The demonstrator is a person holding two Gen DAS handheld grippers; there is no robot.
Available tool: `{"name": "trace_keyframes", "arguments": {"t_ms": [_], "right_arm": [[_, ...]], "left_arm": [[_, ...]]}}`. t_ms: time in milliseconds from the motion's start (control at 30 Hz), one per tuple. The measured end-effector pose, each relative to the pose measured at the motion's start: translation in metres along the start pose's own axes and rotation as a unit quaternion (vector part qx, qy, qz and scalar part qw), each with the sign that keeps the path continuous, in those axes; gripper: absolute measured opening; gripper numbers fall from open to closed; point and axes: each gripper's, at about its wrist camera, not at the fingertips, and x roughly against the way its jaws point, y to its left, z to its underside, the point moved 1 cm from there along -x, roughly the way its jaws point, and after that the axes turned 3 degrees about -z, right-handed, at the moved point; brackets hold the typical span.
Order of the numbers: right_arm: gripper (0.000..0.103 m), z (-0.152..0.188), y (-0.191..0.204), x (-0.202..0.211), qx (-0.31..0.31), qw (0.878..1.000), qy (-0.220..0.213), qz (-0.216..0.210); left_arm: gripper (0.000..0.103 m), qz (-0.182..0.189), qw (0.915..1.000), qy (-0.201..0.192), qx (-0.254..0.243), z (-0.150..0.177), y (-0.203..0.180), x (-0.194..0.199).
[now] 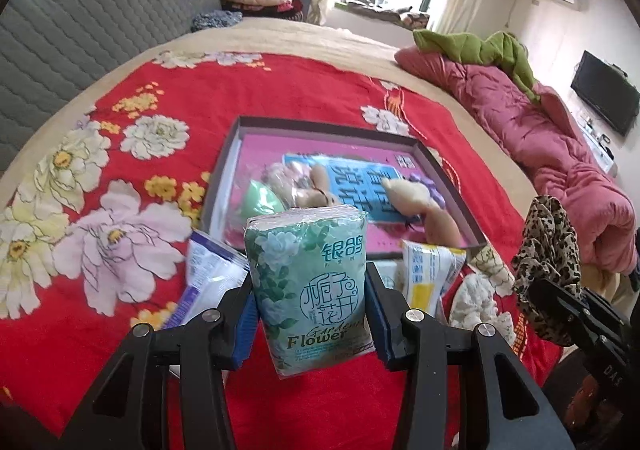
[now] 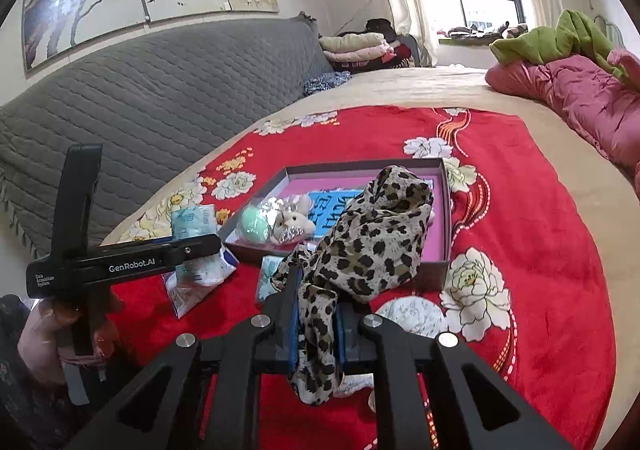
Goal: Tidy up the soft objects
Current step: 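Carry the leopard cloth over the box with the right tool while the left tool carries the tissue pack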
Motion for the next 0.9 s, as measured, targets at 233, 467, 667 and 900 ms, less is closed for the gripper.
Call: {"name": "trace_keyframes", "arguments": {"t_ms": [233,467,667,900], "right_arm": [[0.014,-0.010,-0.004,-0.003,0.000,1.000,-0.015,-0.001],[0.014,-0.017,-0.012,-0.011,-0.002,1.000,-0.020,0.000],[0.014,-0.023,-0.016,-0.021,-0.001,1.000,-0.024,0.003],[0.014,-0.032,-0.018,-0.028,0.003,0.999,-0.033,0.002]], "left_arm": [[0.049,-0.004,0.9998,-0.019,0.002,-0.008,0.005,0.007],[0.049,-0.005,0.9995,-0.031,-0.005,-0.017,0.005,0.006],[0.049,-0.004,0.9993,-0.036,-0.001,-0.023,0.007,0.003],[0.049,-0.005,0.9994,-0.033,-0.004,-0.028,0.008,-0.007]]}}
